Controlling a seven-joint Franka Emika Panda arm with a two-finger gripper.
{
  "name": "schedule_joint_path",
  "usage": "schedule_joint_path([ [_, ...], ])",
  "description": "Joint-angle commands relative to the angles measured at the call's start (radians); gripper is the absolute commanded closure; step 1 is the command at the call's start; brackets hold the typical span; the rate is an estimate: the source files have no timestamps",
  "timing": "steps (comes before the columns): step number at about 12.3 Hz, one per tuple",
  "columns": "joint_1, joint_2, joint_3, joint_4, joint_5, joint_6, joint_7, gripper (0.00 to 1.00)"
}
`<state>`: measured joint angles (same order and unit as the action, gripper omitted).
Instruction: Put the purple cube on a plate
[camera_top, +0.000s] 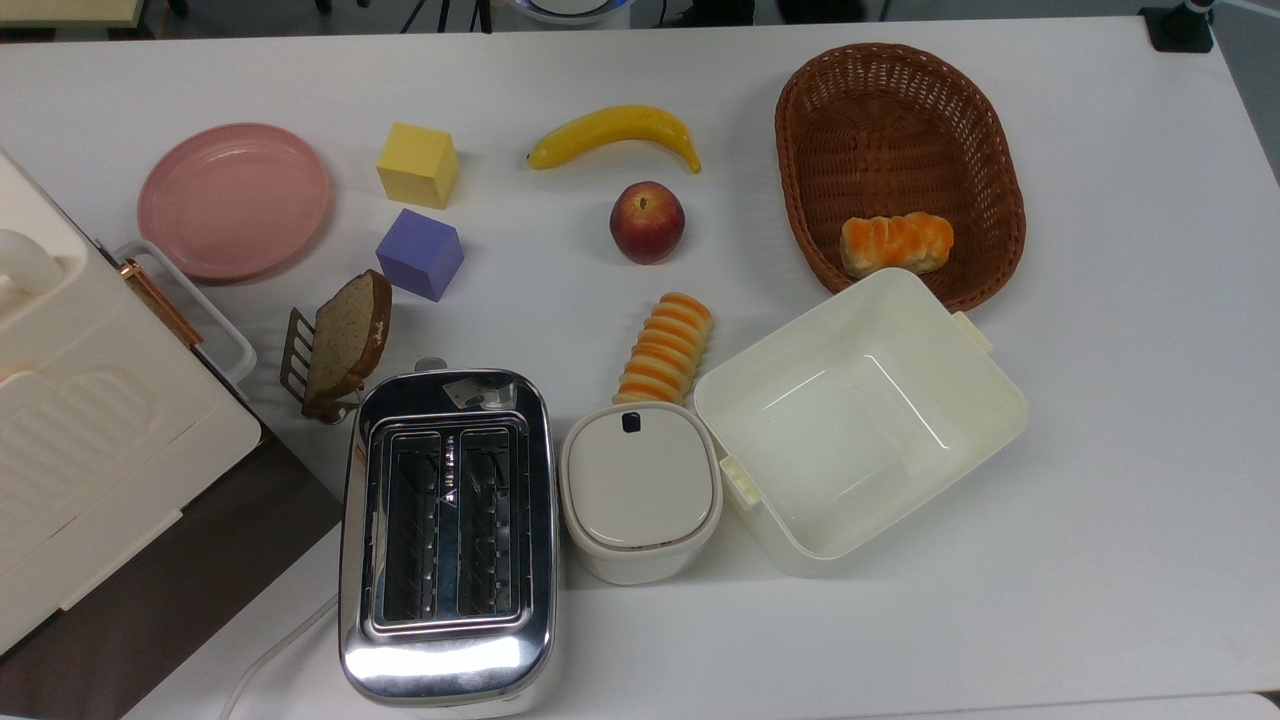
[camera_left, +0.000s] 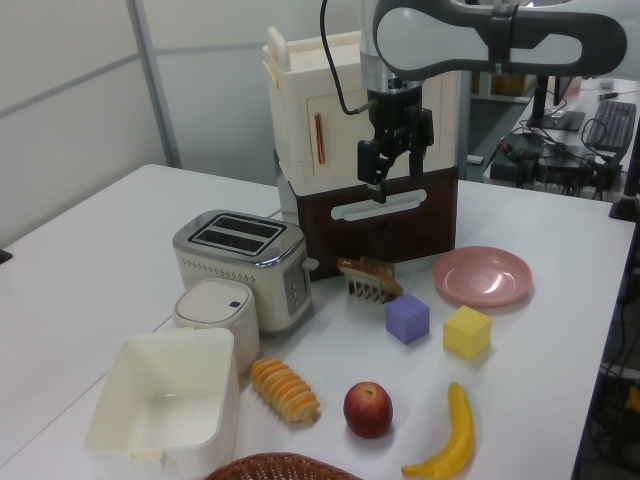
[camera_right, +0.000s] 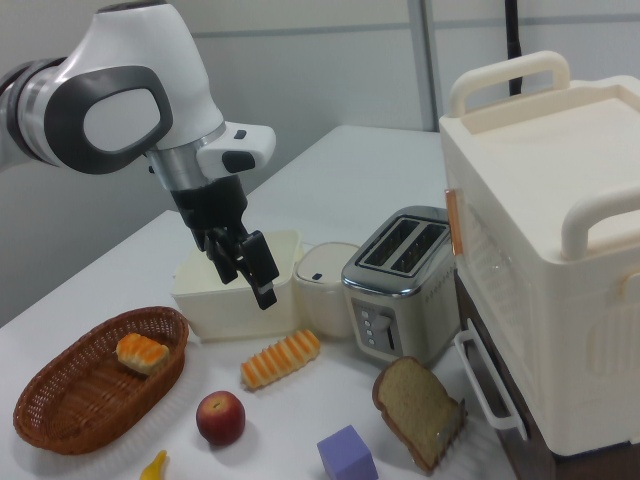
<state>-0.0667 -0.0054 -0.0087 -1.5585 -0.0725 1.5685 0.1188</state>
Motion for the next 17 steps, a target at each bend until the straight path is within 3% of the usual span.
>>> schedule_joint_path([
  [1,-0.001,-0.061,-0.019,-0.032,0.061,-0.001,-0.095,0.0],
  [14,-0.002,-0.057,-0.024,-0.035,0.071,-0.013,-0.134,0.0],
  [17,0.001,-0.056,-0.031,-0.037,0.068,-0.021,-0.255,0.0],
])
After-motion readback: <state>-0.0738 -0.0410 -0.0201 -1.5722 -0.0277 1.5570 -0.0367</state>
